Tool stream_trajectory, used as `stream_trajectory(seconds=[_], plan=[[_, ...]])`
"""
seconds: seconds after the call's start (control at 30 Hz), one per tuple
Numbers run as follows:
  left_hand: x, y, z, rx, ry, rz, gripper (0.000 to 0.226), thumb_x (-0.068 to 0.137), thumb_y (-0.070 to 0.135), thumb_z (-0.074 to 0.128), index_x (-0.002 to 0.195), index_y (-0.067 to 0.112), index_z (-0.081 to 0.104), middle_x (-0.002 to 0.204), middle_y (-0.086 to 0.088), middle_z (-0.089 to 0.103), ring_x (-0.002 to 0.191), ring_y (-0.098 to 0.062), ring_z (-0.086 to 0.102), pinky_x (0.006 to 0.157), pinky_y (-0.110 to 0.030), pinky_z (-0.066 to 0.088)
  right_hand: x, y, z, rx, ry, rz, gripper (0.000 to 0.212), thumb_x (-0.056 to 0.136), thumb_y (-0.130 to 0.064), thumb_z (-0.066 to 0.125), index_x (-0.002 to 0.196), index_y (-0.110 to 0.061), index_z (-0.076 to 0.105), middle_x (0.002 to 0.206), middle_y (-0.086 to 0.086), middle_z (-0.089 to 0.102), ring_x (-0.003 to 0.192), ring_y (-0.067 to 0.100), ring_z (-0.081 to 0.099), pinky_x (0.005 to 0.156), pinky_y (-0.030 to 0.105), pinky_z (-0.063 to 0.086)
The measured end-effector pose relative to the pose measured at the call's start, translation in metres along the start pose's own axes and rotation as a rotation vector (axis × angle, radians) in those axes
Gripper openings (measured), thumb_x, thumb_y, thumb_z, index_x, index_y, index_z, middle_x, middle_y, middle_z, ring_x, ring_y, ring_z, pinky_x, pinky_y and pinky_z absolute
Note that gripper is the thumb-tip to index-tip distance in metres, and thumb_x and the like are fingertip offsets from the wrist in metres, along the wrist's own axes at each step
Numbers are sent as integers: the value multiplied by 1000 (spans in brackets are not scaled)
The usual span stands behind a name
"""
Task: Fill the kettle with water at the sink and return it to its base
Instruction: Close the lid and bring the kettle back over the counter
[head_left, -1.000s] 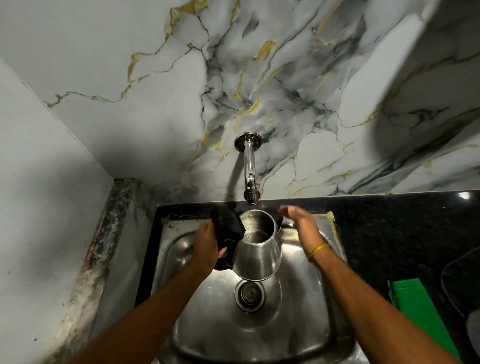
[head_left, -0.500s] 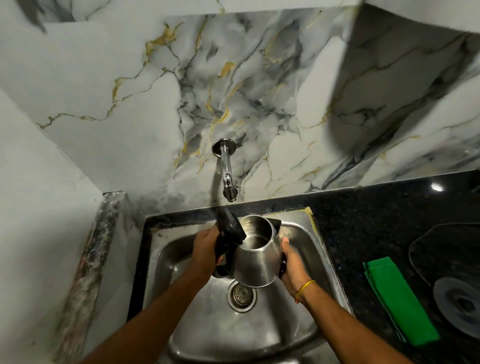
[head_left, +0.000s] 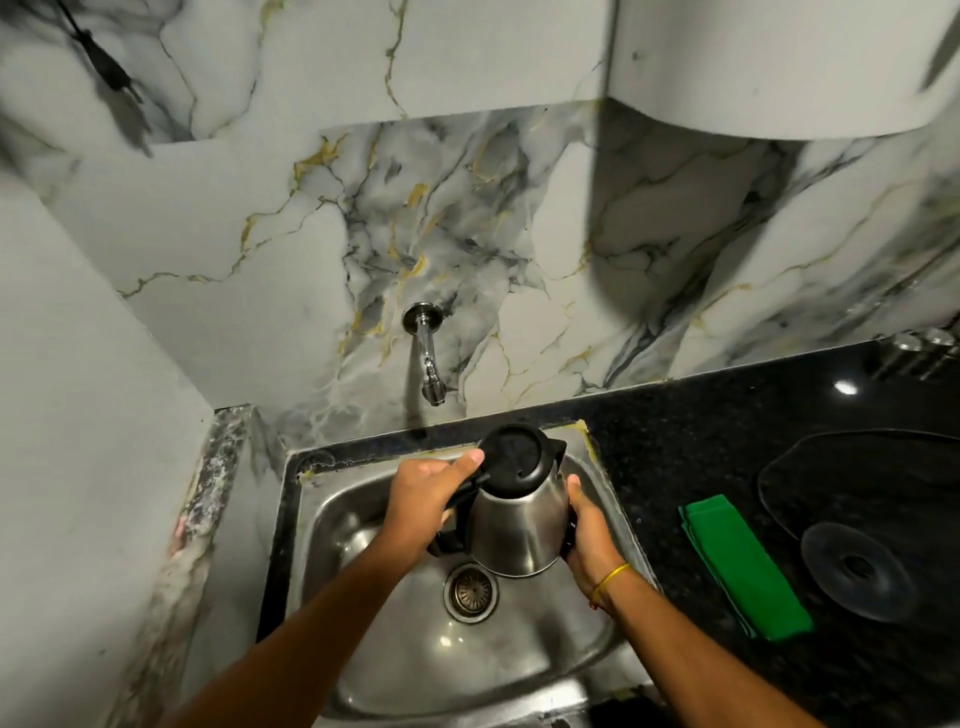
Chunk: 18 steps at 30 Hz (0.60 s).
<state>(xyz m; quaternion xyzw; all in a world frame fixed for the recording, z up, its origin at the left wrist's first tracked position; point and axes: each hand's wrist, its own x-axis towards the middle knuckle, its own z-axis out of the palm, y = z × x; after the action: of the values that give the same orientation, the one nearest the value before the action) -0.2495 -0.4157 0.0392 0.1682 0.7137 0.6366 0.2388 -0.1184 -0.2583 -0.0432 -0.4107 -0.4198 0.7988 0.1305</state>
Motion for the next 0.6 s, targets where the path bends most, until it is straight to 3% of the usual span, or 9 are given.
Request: stream_trajectory(seconds=[0.07, 0.17, 0.23, 0.37, 0.5, 0.6], plan=[[-2, 5, 12, 19, -10, -7, 64, 65, 68, 80, 74, 6, 64, 67, -11, 33, 59, -25, 25, 48, -25, 19, -6, -5, -10, 12, -4, -12, 46, 101, -61, 45, 102, -37, 84, 116, -3, 81, 109, 14, 75, 100, 37, 55], [-3, 11, 36, 44, -47, 3, 94, 54, 83, 80, 59, -6, 48, 65, -10, 30, 52, -18, 23, 49, -25, 19, -14, -15, -31, 60, -16, -50, 46, 103, -58, 45, 112, -32, 82, 125, 2, 78, 124, 22, 68, 113, 42, 47], [-4, 13, 53, 50, -89, 1, 99, 52, 84, 80, 59, -8, 42, 64, -10, 29, 51, -17, 22, 51, -27, 18, -18, -23, -47, 111, -18, -73, 47, 103, -55, 47, 124, -25, 77, 129, 7, 75, 128, 25, 66, 115, 45, 47], [-9, 21, 103, 78, -201, -12, 84, 59, 79, 81, 58, 6, 40, 56, -7, 27, 45, -17, 26, 49, -28, 21, -26, -45, -92, 224, -34, -120, 51, 105, -49, 45, 127, -14, 75, 126, 13, 76, 115, 25, 74, 89, 33, 62], [-17, 31, 169, 154, -313, -15, 95, 57, 87, 75, 59, -1, 41, 49, -9, 36, 39, -20, 34, 47, -27, 28, -35, -72, -146, 194, 6, -158, 54, 104, -53, 43, 122, -15, 77, 127, 14, 75, 120, 29, 71, 104, 41, 53], [-24, 39, 225, 188, -367, -25, 81, 65, 79, 76, 62, 4, 45, 48, -11, 38, 37, -20, 35, 48, -29, 29, -37, -94, -194, 172, 55, -174, 51, 103, -55, 44, 114, -22, 81, 120, 10, 79, 111, 24, 76, 88, 33, 61]])
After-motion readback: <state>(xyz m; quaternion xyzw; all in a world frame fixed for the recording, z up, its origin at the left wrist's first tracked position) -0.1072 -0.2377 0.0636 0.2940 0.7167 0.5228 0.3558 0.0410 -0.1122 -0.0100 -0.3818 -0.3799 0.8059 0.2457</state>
